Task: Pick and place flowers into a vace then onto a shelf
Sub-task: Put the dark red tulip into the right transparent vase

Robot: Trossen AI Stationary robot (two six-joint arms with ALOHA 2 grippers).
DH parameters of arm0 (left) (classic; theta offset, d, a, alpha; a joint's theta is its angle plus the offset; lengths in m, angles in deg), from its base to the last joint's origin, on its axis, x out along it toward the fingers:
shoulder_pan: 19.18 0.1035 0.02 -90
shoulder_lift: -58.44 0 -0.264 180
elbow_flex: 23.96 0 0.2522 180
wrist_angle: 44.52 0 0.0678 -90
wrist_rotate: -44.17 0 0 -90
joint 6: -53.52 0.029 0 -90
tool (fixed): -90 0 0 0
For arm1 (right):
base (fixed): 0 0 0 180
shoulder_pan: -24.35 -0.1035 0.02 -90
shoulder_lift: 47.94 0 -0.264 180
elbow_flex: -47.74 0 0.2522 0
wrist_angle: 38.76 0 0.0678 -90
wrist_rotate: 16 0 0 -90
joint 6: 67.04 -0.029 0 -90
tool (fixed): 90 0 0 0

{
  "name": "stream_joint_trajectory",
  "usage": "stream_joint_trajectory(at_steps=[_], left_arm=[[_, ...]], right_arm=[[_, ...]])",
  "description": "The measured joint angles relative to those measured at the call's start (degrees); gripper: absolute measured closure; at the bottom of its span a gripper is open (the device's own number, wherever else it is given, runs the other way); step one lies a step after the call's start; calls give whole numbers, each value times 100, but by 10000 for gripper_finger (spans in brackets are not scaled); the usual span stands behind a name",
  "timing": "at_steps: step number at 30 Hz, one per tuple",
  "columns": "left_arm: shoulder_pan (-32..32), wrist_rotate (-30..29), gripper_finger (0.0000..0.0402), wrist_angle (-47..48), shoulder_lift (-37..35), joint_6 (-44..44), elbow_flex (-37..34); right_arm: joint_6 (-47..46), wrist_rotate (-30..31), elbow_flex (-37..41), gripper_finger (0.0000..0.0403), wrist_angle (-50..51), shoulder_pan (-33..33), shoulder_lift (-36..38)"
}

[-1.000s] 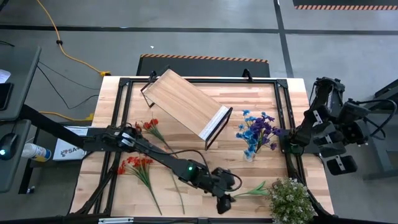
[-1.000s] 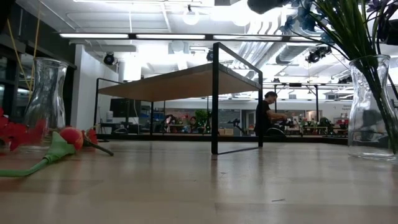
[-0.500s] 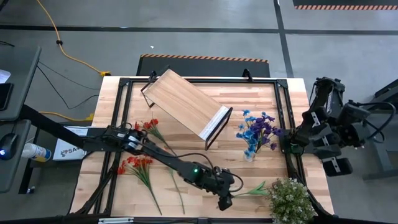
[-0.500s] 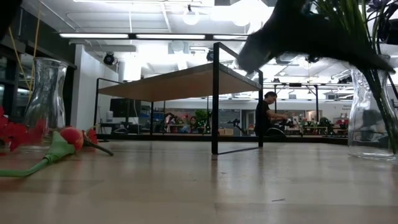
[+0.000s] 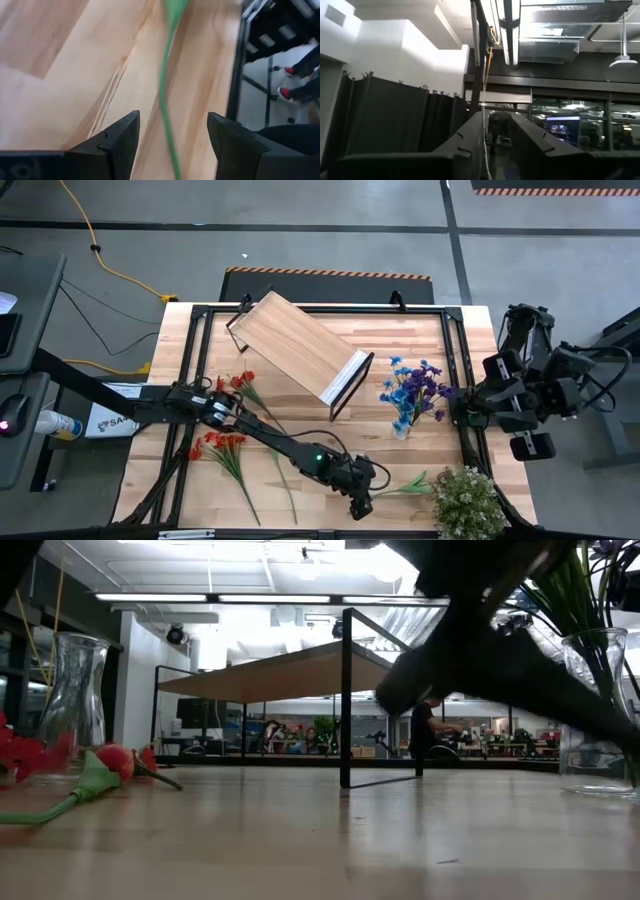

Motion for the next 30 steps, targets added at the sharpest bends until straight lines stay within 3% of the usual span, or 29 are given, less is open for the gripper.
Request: stream_joint_trajectory(at_steps=[19, 26, 30], left_arm=[[-158, 230, 138, -127, 282, -177, 8], [-155, 280, 197, -245, 412, 47, 11], [-148, 673, 228, -706, 550, 103, 13]], right_arm=[[182, 608, 0, 320, 160, -1, -2], [186, 652, 0, 320, 208, -2, -2], [184, 722, 0, 320, 243, 0, -2]])
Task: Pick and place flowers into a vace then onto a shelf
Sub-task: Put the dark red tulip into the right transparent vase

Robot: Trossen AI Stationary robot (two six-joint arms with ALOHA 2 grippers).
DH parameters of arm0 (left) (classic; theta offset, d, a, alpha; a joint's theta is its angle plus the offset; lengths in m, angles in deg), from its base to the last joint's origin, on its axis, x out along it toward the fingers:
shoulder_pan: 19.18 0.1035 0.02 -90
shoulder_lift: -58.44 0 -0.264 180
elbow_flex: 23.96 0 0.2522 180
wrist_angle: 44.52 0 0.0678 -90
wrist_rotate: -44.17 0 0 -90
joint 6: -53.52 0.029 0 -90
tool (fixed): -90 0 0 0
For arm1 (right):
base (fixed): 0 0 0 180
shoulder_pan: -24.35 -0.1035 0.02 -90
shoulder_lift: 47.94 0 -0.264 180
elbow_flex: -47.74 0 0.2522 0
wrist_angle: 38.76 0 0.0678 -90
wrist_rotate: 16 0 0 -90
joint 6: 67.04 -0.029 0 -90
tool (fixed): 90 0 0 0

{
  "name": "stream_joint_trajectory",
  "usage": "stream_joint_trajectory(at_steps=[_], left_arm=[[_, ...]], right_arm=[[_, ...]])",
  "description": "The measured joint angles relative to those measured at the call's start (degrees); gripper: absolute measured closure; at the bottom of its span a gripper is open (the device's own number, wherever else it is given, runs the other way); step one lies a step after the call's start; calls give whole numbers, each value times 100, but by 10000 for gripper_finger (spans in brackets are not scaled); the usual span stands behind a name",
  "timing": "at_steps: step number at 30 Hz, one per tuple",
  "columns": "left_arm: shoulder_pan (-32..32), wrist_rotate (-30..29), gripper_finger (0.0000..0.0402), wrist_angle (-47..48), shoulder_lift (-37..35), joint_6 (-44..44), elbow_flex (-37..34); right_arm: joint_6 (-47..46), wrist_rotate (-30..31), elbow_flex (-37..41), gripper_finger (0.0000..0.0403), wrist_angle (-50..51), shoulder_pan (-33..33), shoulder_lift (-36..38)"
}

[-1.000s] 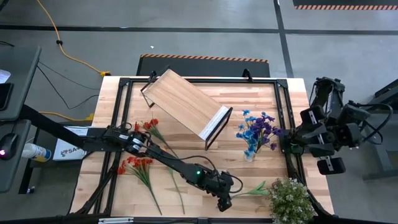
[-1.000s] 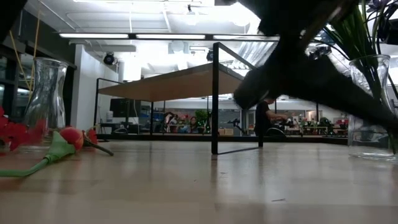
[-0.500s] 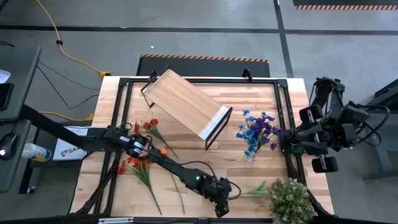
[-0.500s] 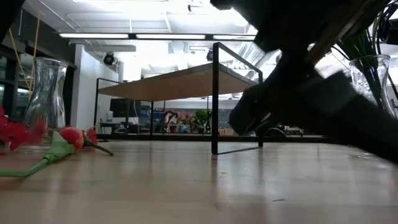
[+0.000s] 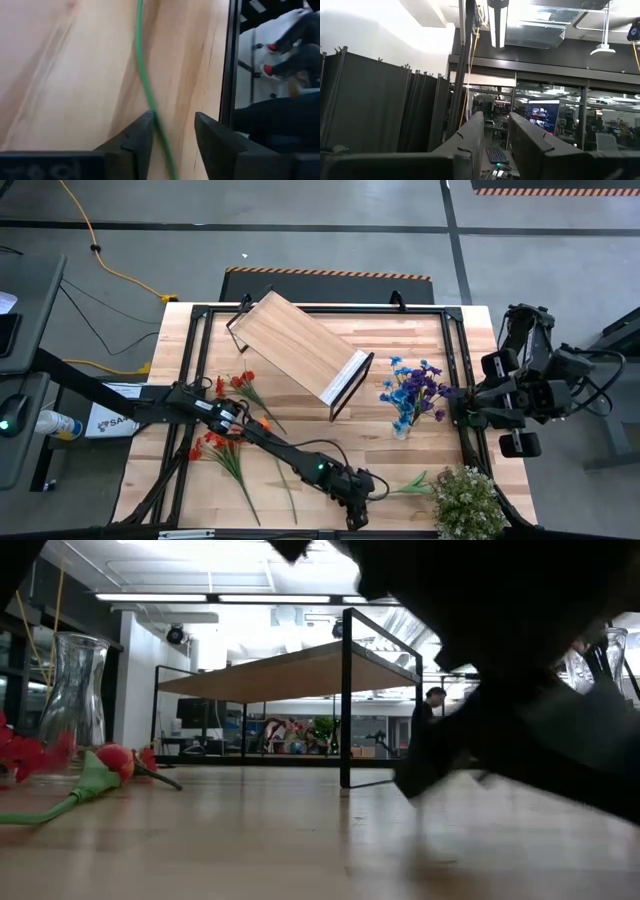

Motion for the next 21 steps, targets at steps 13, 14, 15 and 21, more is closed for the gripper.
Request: stream_joint_trajectory(at_steps=[13, 14, 15, 21], left_arm=[[0, -140, 247, 331, 78, -279, 31], [0, -140, 250, 362, 78, -267, 31], [0, -138, 254, 380, 78, -242, 31], [0, -163, 273, 441, 78, -143, 20]], right_arm=[[-9, 65, 0, 320, 10, 0, 0], [-13, 65, 0, 320, 12, -2, 0], [-13, 63, 0, 320, 10, -2, 0], [-2, 61, 0, 320, 11, 1, 0]])
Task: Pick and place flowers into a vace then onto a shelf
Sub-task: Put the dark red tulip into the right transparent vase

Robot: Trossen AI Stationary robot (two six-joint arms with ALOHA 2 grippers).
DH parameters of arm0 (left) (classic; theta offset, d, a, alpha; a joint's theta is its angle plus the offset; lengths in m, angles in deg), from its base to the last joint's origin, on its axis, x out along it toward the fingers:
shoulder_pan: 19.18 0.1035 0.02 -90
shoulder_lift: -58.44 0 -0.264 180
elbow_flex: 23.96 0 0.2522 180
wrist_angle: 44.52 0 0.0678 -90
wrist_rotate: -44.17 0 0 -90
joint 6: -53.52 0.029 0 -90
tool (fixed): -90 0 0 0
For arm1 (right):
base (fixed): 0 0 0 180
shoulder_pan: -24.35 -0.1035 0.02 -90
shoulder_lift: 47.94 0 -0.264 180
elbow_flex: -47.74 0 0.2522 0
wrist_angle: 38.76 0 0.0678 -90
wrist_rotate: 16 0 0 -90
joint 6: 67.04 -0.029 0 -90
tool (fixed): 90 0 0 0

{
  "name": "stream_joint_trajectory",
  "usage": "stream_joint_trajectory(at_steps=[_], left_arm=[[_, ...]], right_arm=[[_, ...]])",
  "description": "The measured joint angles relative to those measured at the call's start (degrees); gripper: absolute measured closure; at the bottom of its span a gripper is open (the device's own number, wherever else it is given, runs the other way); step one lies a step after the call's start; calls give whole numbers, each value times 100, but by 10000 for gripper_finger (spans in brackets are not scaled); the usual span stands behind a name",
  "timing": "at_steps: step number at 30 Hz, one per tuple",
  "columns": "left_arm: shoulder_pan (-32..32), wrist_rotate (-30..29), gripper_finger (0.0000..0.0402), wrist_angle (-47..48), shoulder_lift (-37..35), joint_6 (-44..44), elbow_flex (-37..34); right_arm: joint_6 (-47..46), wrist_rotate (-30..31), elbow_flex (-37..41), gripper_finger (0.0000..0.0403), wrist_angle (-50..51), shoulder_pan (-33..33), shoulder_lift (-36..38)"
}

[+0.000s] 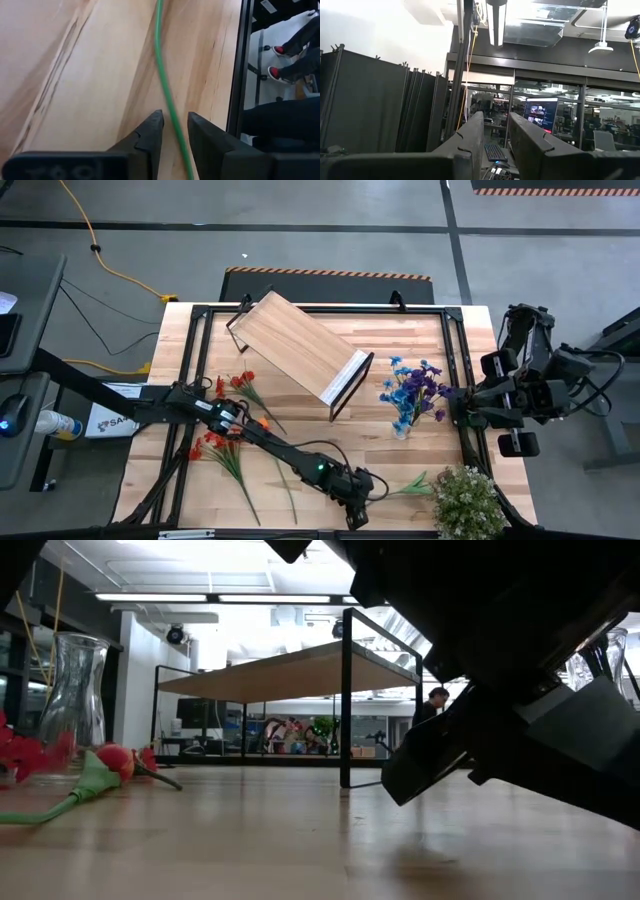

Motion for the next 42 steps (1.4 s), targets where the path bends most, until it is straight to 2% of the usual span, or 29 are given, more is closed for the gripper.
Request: stream_joint_trajectory(at_steps=[7, 11, 15, 19, 25, 36, 42], left_arm=[[7, 13, 275, 73, -14, -7, 70], [4, -39, 278, 478, -1, 165, 525], [0, -346, 278, 1547, -8, 408, 1450], [-35, -777, 278, 2721, -38, 556, 2177], [-77, -1109, 278, 3256, -359, 410, 2176], [-72, -989, 278, 4016, -409, 68, 2170], [-72, -974, 278, 4846, -557, -221, 2157]], right_arm=[[0, -57, 0, 320, 1, -2, 0], [25, -670, 0, 320, 4, -4, 0], [-31, -1266, 0, 320, 186, -4, -2], [-567, -1304, 0, 320, 630, -2, -15], [-1486, -1375, 0, 320, 1148, -108, -203], [-3259, -1225, 0, 320, 1665, -444, -731], [-4243, -1142, 0, 320, 2073, -400, -1011]])
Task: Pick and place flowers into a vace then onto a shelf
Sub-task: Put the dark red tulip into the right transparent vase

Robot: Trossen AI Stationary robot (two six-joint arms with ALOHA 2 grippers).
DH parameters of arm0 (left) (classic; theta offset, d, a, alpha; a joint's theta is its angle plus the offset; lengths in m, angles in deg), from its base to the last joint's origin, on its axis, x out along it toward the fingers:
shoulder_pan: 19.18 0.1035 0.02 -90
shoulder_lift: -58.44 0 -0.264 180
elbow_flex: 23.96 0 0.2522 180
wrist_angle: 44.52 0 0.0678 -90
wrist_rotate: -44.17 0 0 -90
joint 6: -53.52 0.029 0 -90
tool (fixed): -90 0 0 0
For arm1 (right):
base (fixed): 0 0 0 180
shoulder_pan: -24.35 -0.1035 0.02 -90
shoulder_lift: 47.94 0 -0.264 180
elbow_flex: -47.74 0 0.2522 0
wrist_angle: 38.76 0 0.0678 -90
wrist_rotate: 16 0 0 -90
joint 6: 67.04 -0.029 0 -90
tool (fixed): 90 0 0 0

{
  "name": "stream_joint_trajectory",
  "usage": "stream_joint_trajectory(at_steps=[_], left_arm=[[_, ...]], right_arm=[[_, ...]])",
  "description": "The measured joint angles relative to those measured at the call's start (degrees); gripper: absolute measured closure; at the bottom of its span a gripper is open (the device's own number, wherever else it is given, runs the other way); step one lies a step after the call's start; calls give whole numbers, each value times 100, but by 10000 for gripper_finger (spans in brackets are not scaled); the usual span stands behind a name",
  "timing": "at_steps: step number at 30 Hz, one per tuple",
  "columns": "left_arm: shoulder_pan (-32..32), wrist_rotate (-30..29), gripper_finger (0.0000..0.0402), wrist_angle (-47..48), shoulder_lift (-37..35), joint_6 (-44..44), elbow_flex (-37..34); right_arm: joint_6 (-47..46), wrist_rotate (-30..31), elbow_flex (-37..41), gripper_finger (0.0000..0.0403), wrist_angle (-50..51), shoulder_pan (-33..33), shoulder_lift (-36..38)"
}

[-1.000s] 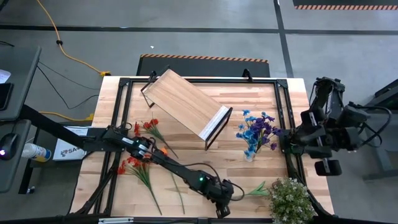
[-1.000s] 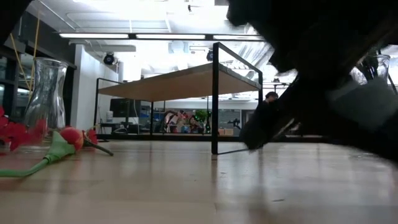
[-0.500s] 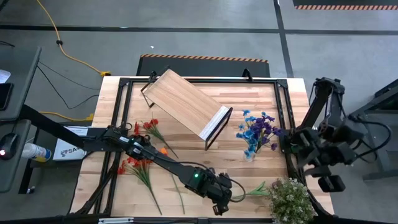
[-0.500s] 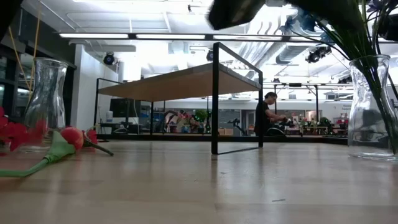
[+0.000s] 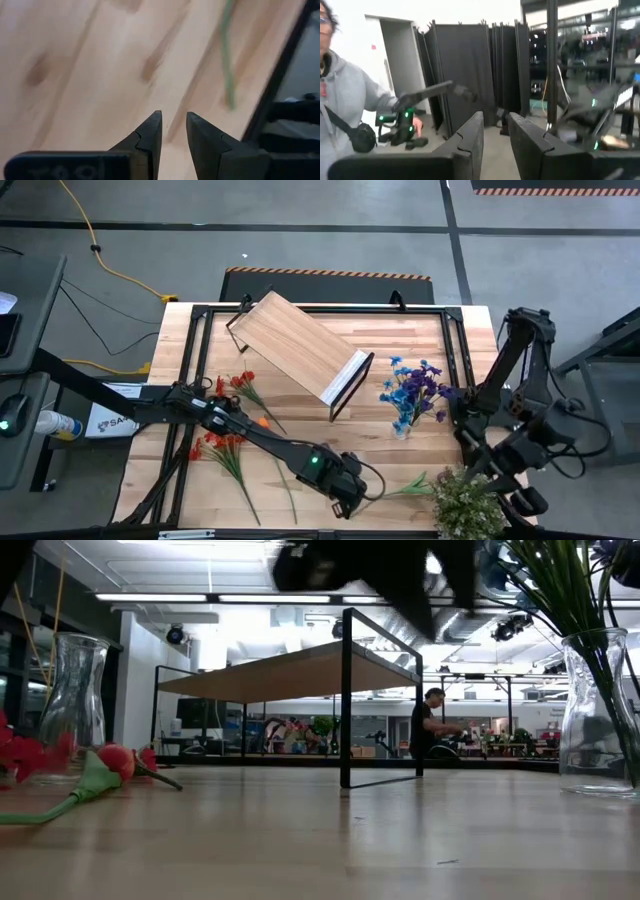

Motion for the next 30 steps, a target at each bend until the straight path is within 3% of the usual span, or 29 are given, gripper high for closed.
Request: stream_joint_trajectory(at_steps=[11, 16, 22, 30], left_arm=[[-83, -263, 278, 951, -710, -493, 17], [-144, -547, 278, 1289, -964, -622, 26], [-275, -739, 278, 1808, -1139, -943, 31], [-421, -746, 278, 2331, -1200, -1145, 28]], right_arm=[[-740, 15, -8, 320, 414, 358, -358], [-1205, -463, -579, 320, 1634, 768, -774], [-1565, -1392, -1780, 320, 3678, 1202, -1672], [-1926, -3162, -2810, 320, 5066, 1782, -2764]])
